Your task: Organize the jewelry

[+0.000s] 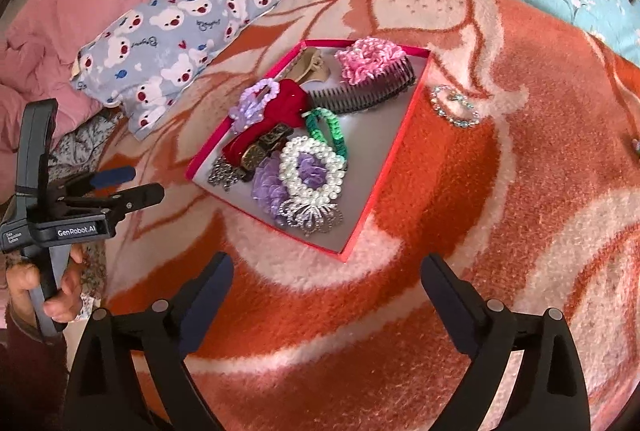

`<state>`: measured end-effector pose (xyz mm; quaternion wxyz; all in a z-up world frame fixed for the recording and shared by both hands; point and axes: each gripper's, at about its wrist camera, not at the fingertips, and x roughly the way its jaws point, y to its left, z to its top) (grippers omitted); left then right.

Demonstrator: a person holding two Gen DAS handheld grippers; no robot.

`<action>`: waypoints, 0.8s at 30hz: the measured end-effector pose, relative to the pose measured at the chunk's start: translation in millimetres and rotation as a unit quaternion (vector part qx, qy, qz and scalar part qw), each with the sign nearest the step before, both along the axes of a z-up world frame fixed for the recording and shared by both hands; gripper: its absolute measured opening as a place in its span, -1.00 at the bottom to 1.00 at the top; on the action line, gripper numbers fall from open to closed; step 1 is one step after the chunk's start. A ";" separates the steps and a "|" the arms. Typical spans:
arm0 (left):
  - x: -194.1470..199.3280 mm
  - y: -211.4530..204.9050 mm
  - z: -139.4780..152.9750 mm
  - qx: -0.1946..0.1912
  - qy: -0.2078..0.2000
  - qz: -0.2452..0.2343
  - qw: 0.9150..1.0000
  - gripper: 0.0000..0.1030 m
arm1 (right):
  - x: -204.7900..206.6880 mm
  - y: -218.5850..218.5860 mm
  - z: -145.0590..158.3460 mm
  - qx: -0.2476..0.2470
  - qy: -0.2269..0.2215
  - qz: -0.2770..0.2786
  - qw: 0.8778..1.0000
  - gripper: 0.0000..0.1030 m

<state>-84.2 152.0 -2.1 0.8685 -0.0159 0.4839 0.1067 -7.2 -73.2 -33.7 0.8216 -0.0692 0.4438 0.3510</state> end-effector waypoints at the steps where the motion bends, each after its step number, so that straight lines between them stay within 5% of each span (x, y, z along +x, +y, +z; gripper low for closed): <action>1: 0.4 -1.2 0.9 0.010 0.000 0.000 1.000 0.74 | -0.4 1.4 1.1 -0.003 -0.002 0.003 1.000 0.86; 6: 5.1 -4.8 3.0 0.046 0.010 0.001 0.999 0.75 | -1.4 8.3 2.4 -0.016 -0.004 0.017 1.000 0.87; 24: 21.1 1.0 -8.3 0.060 0.032 0.016 0.998 0.75 | 13.3 33.0 -5.8 -0.044 0.005 0.029 0.999 0.87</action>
